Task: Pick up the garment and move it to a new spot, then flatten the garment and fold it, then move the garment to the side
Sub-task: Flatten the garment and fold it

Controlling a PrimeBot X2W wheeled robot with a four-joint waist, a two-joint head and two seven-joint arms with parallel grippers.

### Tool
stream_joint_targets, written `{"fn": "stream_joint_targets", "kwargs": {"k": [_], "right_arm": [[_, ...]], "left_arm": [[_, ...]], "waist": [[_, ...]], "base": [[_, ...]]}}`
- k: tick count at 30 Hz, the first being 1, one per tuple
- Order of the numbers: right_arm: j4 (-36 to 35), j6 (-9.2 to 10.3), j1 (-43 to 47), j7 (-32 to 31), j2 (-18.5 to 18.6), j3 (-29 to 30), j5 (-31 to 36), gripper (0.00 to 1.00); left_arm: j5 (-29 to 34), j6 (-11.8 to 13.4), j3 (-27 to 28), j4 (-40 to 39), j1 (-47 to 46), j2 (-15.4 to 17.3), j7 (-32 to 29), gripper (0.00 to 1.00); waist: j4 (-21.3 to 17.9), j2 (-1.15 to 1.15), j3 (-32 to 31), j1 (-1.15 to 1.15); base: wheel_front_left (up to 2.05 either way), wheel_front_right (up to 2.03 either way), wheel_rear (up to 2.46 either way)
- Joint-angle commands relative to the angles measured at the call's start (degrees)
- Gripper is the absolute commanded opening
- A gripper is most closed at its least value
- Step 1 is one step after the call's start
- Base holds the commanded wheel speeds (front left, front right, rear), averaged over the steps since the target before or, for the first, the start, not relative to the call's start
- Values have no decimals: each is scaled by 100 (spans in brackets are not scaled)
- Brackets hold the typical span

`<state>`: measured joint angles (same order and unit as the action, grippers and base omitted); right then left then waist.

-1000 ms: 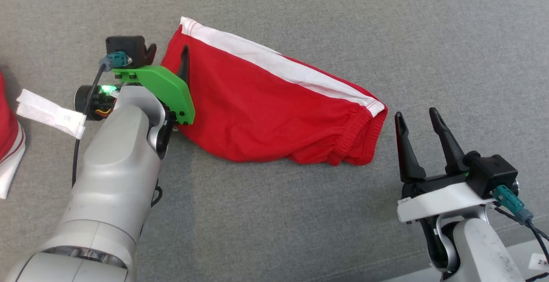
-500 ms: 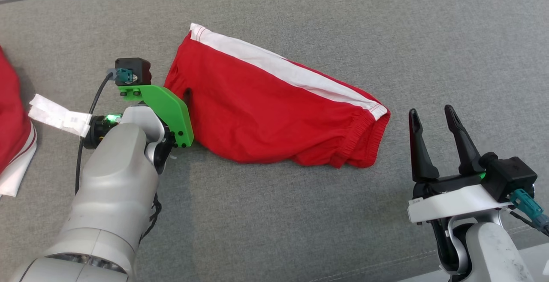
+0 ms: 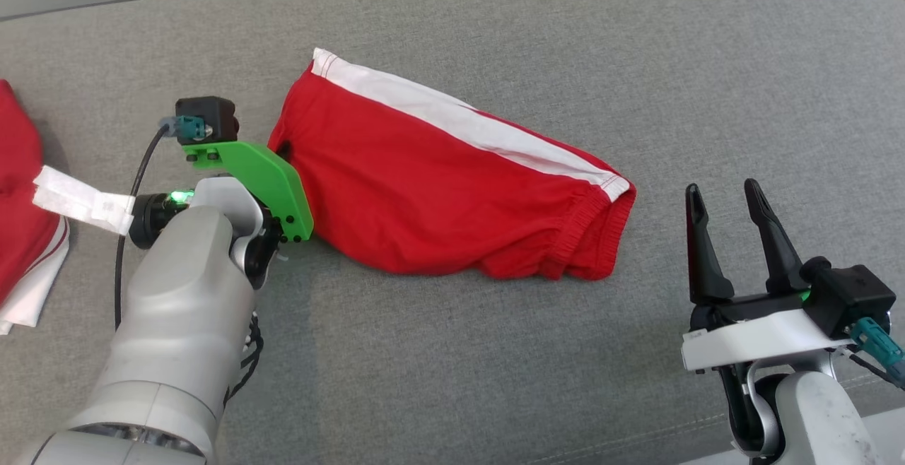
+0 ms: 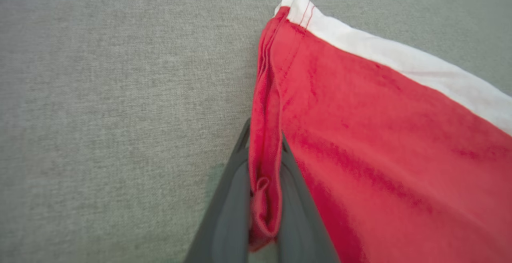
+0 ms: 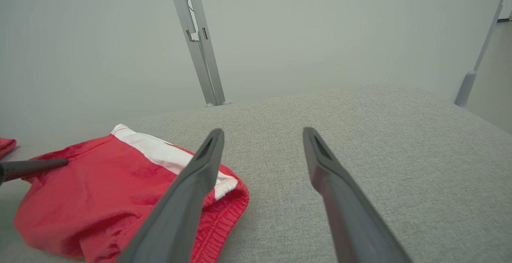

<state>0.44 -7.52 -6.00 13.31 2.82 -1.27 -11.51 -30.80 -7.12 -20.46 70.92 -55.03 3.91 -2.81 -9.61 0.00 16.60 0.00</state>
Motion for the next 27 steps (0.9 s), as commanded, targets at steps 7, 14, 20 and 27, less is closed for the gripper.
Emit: {"fn": "stream_joint_targets", "kwargs": {"k": [7,14,20,27], "right_arm": [[87,6,273,-46,13,290,77,100],[32,6,500,-241,14,608,179,100],[-57,6,695,-407,13,723,223,100],[-52,6,794,-503,14,645,231,100]], "left_arm": [[-439,-27,164,-200,729,-57,372,0],[-834,-35,205,-588,1781,-88,774,0],[-1386,31,68,-1288,2652,-92,1002,0],[-1636,443,-248,-2034,3203,-91,1023,25]], "waist": [[527,0,-588,0],[917,0,-1073,0],[1073,0,-1310,0],[1059,0,-1413,0]], "base": [[0,0,0],[0,0,0],[0,0,0],[0,0,0]]}}
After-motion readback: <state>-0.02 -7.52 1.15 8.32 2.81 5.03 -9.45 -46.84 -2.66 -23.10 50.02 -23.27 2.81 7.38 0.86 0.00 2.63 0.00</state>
